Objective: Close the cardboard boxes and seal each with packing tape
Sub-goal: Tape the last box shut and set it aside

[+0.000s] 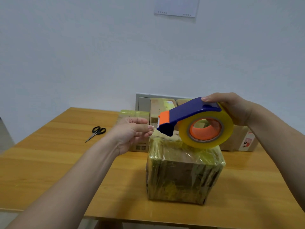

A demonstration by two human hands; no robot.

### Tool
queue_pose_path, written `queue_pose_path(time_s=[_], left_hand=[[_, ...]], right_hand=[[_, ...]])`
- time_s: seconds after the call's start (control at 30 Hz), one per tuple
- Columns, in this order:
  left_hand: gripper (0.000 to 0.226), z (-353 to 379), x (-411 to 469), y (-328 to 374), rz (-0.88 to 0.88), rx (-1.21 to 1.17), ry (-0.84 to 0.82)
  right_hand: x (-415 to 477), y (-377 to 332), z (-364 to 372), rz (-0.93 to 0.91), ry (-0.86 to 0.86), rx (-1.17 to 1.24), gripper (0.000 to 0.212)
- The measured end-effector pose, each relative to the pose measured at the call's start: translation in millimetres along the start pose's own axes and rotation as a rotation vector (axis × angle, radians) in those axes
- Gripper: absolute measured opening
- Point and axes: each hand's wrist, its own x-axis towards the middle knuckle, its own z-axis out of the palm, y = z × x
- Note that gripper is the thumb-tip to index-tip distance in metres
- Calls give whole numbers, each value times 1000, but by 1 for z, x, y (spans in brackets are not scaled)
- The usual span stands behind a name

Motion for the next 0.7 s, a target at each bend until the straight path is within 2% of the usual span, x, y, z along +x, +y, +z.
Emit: queue_pose_path(time_s=[0.13,0.3,0.4,0.53,0.6,0.7], left_hand=[[26,2,-3,-5,33,122,28],[22,5,-9,-5,153,460,67],[17,6,-9,-6,219,665,123],[15,10,-11,-8,362,960,211],[13,12,-13,-9,416,1026,228],[14,13,-13,-8,426,966,224]], right_hand=[[3,-7,2,14,82,-244,48],[10,-6,11,74,110,-339,51],[16,-12,17,82,85,-399,45],[24,-19,23,92,88,-461,48],[25,-19,22,94,84,-476,49],[25,-16,18,98,70,-468,50]])
